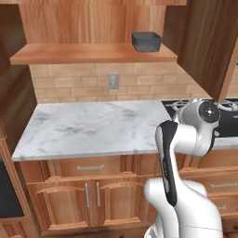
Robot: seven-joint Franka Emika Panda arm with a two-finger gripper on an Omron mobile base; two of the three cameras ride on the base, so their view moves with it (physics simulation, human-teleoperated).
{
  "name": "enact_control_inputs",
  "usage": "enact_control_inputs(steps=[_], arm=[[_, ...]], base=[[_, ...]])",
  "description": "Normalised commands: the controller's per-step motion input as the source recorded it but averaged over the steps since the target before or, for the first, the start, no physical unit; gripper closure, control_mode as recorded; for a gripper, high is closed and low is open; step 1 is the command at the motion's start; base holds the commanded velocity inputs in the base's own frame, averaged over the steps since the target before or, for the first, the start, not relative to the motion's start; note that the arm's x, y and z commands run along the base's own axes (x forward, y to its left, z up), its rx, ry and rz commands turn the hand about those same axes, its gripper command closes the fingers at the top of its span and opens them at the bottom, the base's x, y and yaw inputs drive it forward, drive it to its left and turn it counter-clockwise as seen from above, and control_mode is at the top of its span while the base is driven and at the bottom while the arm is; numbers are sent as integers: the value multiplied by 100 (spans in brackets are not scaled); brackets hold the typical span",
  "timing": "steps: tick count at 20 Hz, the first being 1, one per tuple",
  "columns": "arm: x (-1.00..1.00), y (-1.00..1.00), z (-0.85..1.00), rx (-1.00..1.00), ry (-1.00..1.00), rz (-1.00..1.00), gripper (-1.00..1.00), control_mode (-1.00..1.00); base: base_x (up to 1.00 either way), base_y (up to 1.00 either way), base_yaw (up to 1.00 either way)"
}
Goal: Retrieve the tupperware and aluminum foil from the cabinet and place them on the dining counter near the plate with avocado and cucumber to prepare for storing leftovers.
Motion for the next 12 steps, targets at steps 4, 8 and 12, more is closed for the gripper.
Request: enact_control_inputs(steps=[4,8,12], arm=[[0,0,0,0,0,0,-100,100],[0,0,0,0,0,0,-100,100],[0,0,0,0,0,0,-100,100]], base=[[44,46,-29],[49,32,-25],[57,8,-18]])
